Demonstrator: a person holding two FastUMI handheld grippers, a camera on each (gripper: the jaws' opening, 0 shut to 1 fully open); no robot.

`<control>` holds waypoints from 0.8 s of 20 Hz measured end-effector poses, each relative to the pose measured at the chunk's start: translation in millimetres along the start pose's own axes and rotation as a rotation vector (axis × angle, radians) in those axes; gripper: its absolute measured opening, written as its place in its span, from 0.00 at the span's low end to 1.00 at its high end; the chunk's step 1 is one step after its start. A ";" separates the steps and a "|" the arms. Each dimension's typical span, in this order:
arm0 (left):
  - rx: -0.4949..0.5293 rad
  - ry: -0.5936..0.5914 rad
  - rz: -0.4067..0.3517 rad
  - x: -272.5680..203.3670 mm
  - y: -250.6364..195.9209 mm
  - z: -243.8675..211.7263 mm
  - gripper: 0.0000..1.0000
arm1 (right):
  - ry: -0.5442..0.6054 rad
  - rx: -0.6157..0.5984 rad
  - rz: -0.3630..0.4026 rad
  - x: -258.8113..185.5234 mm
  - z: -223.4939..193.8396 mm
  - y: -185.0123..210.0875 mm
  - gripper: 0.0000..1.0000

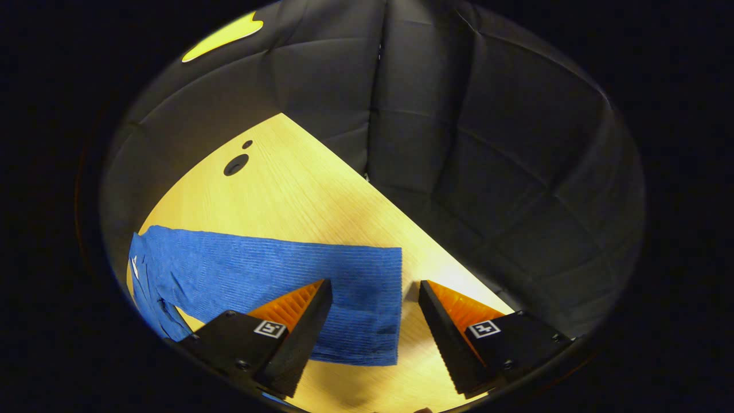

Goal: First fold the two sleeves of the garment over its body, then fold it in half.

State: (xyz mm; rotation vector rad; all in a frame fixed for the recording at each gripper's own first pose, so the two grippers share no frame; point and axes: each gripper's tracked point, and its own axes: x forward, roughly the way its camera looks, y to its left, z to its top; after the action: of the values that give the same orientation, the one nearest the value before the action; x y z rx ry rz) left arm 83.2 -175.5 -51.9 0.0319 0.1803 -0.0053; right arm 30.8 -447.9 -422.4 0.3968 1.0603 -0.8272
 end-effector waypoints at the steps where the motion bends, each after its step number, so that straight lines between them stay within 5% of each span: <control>1: -0.004 -0.001 0.002 -1.4 0.1 0.1 0.82 | -0.003 0.006 0.007 -0.6 1.9 1.6 0.99; 2: -0.006 -0.001 0.007 -3.1 1.0 0.5 0.82 | 0.001 0.004 0.010 0.8 2.8 2.4 0.84; 4: -0.007 0.001 0.021 -6.9 3.8 -0.9 0.82 | -0.009 -0.022 0.037 -1.9 1.6 8.4 0.80; 6: -0.012 0.005 0.038 -11.6 8.4 -2.7 0.82 | -0.018 -0.061 0.082 1.0 0.5 25.0 0.36; 8: -0.025 0.017 0.058 -18.2 14.5 -6.8 0.82 | -0.022 -0.101 0.105 -2.0 -2.7 34.5 0.11; 10: -0.034 0.031 0.078 -25.5 20.4 -12.8 0.82 | 0.000 -0.183 0.201 -9.5 -7.7 51.6 0.06; 16: -0.036 0.044 0.142 -44.4 54.8 -13.6 0.82 | -0.021 -0.214 0.294 -41.6 8.8 88.5 0.05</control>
State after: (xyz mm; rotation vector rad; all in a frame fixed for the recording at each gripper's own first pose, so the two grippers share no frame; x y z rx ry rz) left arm 37.6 -120.2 -55.6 0.0087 0.2220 0.1401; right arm 93.6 -379.9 -389.8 0.3512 1.0296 -0.4506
